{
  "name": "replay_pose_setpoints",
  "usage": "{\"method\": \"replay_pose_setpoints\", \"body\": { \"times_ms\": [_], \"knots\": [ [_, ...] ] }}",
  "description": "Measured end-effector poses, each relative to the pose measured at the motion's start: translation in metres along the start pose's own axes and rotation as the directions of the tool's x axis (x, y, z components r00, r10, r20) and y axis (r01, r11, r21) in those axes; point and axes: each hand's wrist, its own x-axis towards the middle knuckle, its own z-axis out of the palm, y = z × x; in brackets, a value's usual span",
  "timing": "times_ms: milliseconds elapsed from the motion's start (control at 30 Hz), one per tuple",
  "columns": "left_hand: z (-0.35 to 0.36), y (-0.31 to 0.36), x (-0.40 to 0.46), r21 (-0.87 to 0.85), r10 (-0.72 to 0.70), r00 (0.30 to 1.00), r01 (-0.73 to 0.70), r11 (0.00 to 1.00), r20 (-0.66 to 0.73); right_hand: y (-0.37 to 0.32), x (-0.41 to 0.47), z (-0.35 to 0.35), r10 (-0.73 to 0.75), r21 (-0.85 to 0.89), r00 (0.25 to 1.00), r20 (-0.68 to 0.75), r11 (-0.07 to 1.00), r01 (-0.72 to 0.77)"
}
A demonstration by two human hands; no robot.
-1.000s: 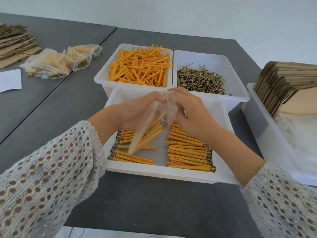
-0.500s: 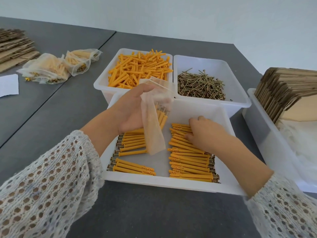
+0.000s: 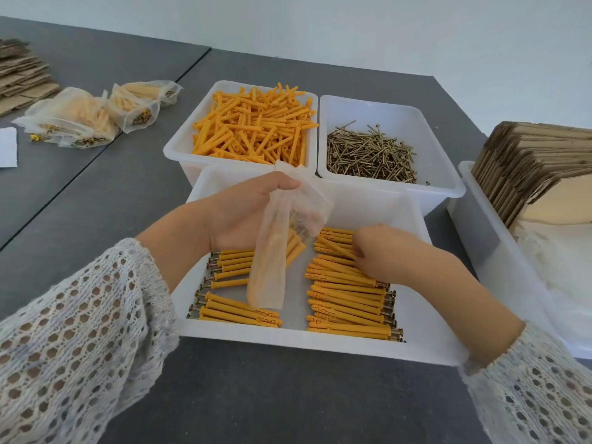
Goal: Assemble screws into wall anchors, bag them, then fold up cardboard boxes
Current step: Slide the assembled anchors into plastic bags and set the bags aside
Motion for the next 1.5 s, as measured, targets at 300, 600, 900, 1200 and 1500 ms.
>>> {"method": "replay_pose_setpoints", "body": {
  "times_ms": [300,600,900,1200,1500],
  "knots": [
    [0.004,0.001,-0.002,0.058,-0.069,0.997,0.07,0.996,-0.017,0.0,-0.012,-0.008,-0.03,0.082,0.997,-0.068,0.996,0.035],
    [0.006,-0.001,-0.002,0.096,-0.039,0.999,0.041,0.995,-0.021,0.016,-0.028,-0.049,-0.062,0.141,0.973,-0.224,0.985,0.096],
    [0.009,0.0,-0.004,0.097,-0.033,0.999,0.034,0.995,-0.008,0.0,-0.036,-0.085,-0.125,0.039,0.989,-0.084,0.991,0.128],
    [0.008,0.001,-0.002,0.101,-0.062,0.997,0.065,0.993,-0.034,0.023,-0.042,-0.106,-0.129,0.159,0.981,-0.147,0.975,0.152],
    [0.018,0.0,-0.003,0.158,-0.055,0.998,0.05,0.986,0.029,-0.026,-0.022,-0.09,-0.429,0.123,0.896,-0.117,0.889,0.442]
  ]
}}
